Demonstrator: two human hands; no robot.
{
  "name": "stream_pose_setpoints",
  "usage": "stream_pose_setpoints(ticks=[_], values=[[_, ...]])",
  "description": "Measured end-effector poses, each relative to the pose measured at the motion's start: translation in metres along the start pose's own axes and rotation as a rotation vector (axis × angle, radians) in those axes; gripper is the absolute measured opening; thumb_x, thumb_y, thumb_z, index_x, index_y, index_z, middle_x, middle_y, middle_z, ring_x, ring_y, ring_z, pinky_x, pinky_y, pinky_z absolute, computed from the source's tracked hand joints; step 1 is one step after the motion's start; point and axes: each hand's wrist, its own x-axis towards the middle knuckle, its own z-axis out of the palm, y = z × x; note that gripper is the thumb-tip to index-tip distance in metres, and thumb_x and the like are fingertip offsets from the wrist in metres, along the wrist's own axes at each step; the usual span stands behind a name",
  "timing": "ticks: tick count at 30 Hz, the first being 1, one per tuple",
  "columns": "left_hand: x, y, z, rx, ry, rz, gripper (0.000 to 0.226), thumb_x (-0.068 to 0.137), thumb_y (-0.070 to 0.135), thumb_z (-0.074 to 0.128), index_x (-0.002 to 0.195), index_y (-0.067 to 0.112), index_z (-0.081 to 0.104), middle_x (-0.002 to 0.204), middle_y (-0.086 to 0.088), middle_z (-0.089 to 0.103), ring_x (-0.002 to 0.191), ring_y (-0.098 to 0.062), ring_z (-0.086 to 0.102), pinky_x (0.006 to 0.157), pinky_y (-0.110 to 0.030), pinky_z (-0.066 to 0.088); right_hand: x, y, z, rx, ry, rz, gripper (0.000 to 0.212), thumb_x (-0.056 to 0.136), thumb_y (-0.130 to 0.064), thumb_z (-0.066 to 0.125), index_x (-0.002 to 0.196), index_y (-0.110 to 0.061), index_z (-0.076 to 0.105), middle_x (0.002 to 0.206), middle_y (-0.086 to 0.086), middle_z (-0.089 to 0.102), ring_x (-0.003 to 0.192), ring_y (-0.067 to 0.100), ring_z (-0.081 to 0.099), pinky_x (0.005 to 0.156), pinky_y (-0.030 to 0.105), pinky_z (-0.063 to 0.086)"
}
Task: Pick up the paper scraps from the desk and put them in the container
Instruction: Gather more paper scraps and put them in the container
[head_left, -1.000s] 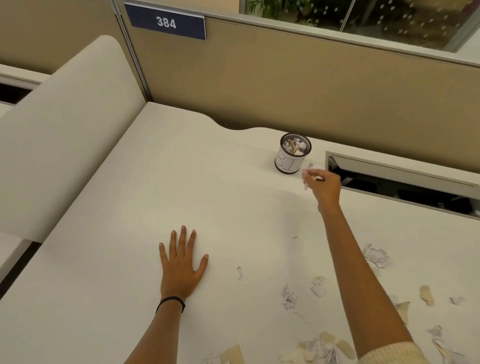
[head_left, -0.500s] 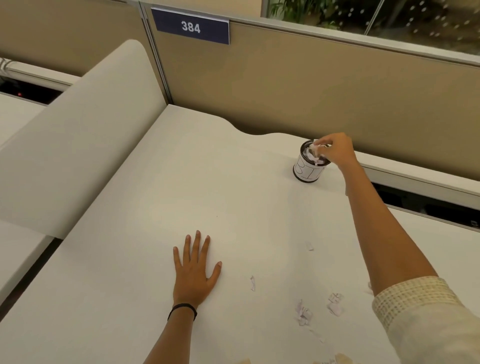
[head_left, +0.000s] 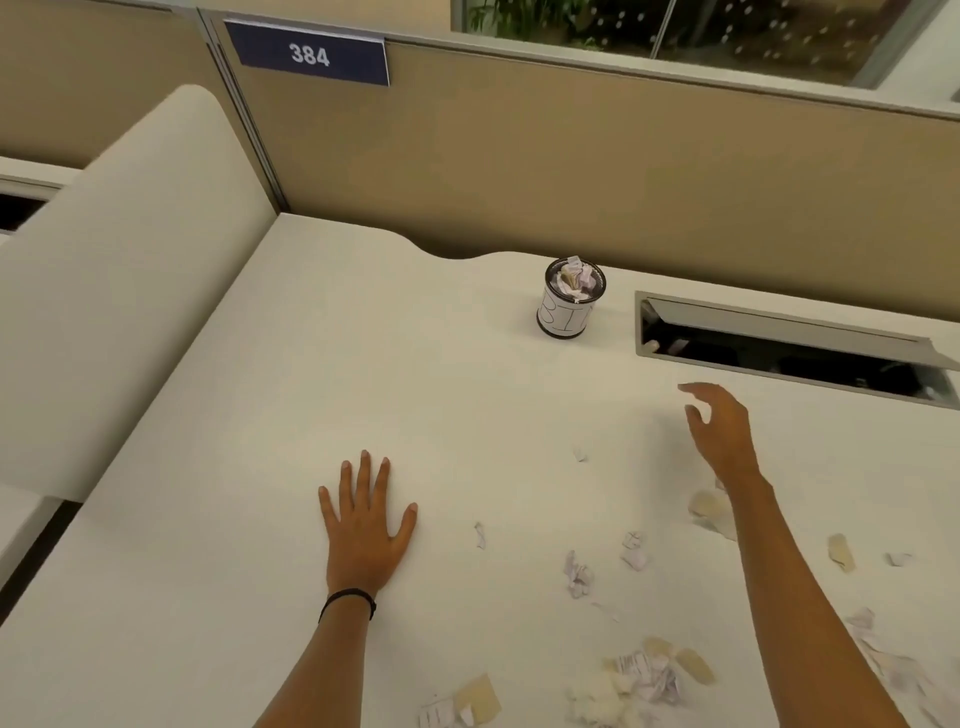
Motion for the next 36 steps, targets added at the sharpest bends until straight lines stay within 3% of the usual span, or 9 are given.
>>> stream_pose_setpoints(ticks=[7,14,17,22,24,27,30,33,36], values=[[-0.001,-0.001,0.003,-0.015,0.001,0.009,0.092,0.080,0.072,-0.012,0.150,0.020,0.016,0.159,-0.003,0.008,0.146,-0.026,0.003,0.117,-0.055,0.002,-0.057,0.069,-0.010,-0.136,-0.141,0.328,0.046,0.095,-0.022,0.050,0.138,-0.009,0.042,0.146,0.025,0.034,0.140,0.034,0.026,0.115,0.045,0.020],[-0.001,-0.002,0.005,-0.005,0.020,0.017,0.091,0.080,0.072,-0.009,0.150,0.019,0.017,0.159,-0.005,0.009,0.146,-0.027,0.004,0.116,-0.054,0.000,-0.103,0.045,0.016,-0.083,-0.211,0.228,0.042,0.095,-0.023,0.050,0.134,-0.006,0.048,0.152,0.022,0.025,0.140,0.033,0.027,0.114,0.037,0.021],[-0.001,-0.002,0.007,-0.019,0.025,0.018,0.082,0.083,0.065,0.009,0.149,0.019,0.018,0.159,-0.005,0.009,0.146,-0.027,0.003,0.116,-0.055,0.001,-0.121,0.031,0.029,-0.007,-0.231,0.224,0.045,0.096,-0.028,0.048,0.138,-0.012,0.043,0.156,0.014,0.017,0.144,0.026,0.019,0.116,0.033,0.016],[-0.001,-0.005,0.011,-0.013,0.037,0.019,0.079,0.084,0.062,0.014,0.149,0.018,0.021,0.158,-0.006,0.012,0.146,-0.029,0.008,0.115,-0.056,0.001,-0.145,0.007,0.048,0.004,-0.313,0.114,0.049,0.099,-0.026,0.042,0.145,-0.016,0.030,0.159,0.008,0.004,0.147,0.020,0.005,0.118,0.031,0.009],[0.000,-0.006,0.012,-0.015,0.036,0.018,0.078,0.084,0.062,0.014,0.149,0.018,0.020,0.158,-0.006,0.012,0.146,-0.029,0.008,0.115,-0.056,0.001,-0.148,-0.001,0.048,0.012,-0.380,0.081,0.047,0.100,-0.026,0.038,0.145,-0.017,0.030,0.159,0.006,0.007,0.147,0.018,0.007,0.119,0.032,0.010],[0.000,-0.007,0.012,-0.005,0.032,0.017,0.078,0.084,0.062,0.014,0.149,0.019,0.020,0.159,-0.006,0.012,0.146,-0.029,0.007,0.115,-0.056,0.001,-0.147,-0.009,0.035,0.091,-0.390,0.064,0.041,0.101,-0.021,0.035,0.142,-0.017,0.036,0.154,0.005,0.029,0.143,0.018,0.026,0.117,0.030,0.020],[0.000,-0.006,0.012,0.000,0.030,0.015,0.080,0.083,0.063,0.011,0.149,0.020,0.018,0.159,-0.005,0.010,0.146,-0.028,0.004,0.116,-0.054,-0.001,-0.150,-0.009,0.023,0.039,-0.382,0.046,0.041,0.100,-0.020,0.040,0.140,-0.019,0.039,0.152,0.003,0.034,0.141,0.018,0.030,0.116,0.031,0.022],[0.000,-0.005,0.011,-0.010,0.035,0.016,0.080,0.082,0.063,0.011,0.150,0.020,0.017,0.159,-0.005,0.008,0.146,-0.027,0.002,0.116,-0.054,-0.003,-0.157,-0.007,0.021,-0.084,-0.522,0.010,0.053,0.096,-0.027,0.050,0.145,-0.023,0.030,0.156,-0.001,0.021,0.144,0.018,0.022,0.115,0.034,0.023],[0.000,-0.005,0.010,-0.014,0.035,0.017,0.081,0.082,0.063,0.010,0.150,0.020,0.017,0.159,-0.005,0.008,0.146,-0.027,0.002,0.116,-0.054,-0.003,-0.165,-0.009,0.024,-0.220,-0.653,0.003,0.064,0.092,-0.020,0.057,0.146,-0.025,0.024,0.159,-0.002,0.012,0.145,0.018,0.019,0.114,0.034,0.026]])
